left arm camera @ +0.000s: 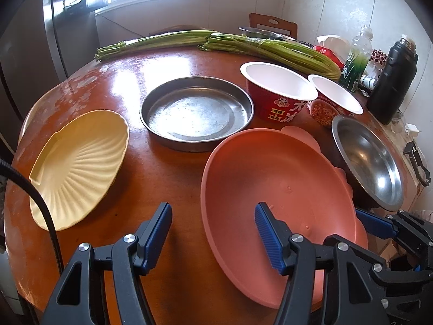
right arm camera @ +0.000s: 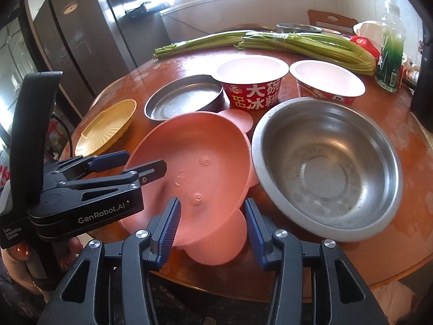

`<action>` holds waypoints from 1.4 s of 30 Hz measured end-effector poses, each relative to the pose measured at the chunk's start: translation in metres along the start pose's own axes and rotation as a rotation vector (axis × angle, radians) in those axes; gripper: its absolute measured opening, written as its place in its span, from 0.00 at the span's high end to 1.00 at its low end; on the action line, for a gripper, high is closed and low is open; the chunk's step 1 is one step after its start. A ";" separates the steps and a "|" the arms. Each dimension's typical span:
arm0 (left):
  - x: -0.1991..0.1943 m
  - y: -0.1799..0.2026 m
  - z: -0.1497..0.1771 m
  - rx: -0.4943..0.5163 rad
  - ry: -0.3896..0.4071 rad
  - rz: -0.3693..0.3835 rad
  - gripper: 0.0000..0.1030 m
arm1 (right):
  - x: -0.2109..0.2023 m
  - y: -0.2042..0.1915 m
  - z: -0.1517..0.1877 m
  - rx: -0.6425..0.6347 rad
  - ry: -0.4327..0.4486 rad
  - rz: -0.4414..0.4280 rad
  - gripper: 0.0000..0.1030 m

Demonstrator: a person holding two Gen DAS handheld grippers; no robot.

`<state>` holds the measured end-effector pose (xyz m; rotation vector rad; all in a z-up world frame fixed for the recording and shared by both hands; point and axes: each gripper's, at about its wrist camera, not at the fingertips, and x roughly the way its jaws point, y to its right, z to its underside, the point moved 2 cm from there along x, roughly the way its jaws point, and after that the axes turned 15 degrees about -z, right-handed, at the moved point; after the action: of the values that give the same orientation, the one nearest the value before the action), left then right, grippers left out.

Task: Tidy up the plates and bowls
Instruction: 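Move the left gripper to the pink pig plate rim and close, then lift the pink plate with the left gripper over the yellow shell plate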

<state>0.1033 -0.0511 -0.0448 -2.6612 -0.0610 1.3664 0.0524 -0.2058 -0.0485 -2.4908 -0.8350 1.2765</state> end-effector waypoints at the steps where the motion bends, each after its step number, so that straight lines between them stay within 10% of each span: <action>1: 0.001 0.000 0.000 -0.001 -0.003 0.001 0.39 | 0.002 0.001 0.000 0.004 -0.002 0.000 0.52; 42: -0.033 -0.045 0.003 -0.079 0.076 0.012 0.42 | 0.016 -0.065 -0.015 -0.155 -0.005 -0.037 0.50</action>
<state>0.0827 -0.0098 -0.0132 -2.7802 -0.0926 1.2907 0.0467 -0.1425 -0.0226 -2.5774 -1.0120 1.2508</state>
